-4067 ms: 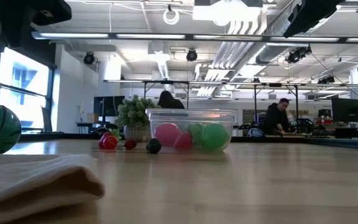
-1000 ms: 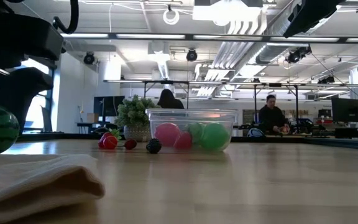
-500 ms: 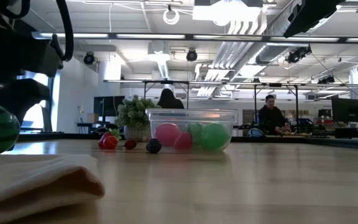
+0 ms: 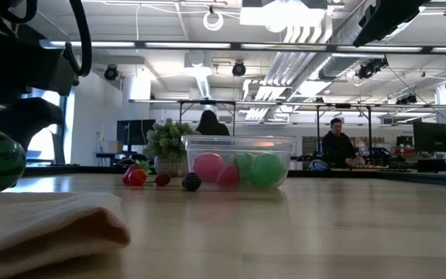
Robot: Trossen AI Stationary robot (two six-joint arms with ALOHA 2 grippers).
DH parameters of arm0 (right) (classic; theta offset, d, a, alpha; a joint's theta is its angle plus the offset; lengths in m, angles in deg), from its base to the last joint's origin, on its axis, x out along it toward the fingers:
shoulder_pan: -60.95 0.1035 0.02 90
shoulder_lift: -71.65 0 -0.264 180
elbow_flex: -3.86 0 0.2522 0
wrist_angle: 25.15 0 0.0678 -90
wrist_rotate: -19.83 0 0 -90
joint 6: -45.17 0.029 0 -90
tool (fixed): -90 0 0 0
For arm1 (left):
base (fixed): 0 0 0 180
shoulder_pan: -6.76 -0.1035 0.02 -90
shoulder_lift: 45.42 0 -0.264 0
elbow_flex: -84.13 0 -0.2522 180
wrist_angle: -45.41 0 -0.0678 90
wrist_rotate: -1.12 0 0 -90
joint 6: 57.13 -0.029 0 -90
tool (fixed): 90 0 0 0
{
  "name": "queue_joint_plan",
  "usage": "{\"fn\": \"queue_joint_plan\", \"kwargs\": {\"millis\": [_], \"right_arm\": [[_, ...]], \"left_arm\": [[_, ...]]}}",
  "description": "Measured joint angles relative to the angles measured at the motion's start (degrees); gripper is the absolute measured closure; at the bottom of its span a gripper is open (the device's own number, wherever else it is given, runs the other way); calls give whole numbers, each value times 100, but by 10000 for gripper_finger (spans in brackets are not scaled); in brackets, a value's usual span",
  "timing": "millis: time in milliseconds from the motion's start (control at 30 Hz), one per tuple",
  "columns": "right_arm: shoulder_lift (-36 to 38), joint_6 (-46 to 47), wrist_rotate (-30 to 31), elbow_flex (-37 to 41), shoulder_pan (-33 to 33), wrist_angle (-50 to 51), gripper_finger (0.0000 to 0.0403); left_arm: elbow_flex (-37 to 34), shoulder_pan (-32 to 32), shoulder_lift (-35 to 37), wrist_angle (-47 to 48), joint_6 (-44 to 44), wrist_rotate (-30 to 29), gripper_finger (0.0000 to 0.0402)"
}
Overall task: Pick and placing Produce into tupperware
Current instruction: Put the watermelon into the transparent bin
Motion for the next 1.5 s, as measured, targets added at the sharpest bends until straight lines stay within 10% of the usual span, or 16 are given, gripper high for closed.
{"fn": "queue_joint_plan", "kwargs": {"millis": [1000, 1500], "right_arm": [[1, -2, 1, 0, 1, 2, 368], [2, -1, 0, 0, 0, 2, 368]], "left_arm": [[28, -1, 0, -475, 17, -217, 113], [1368, -150, 20, 345, -978, -2647, 109]]}}
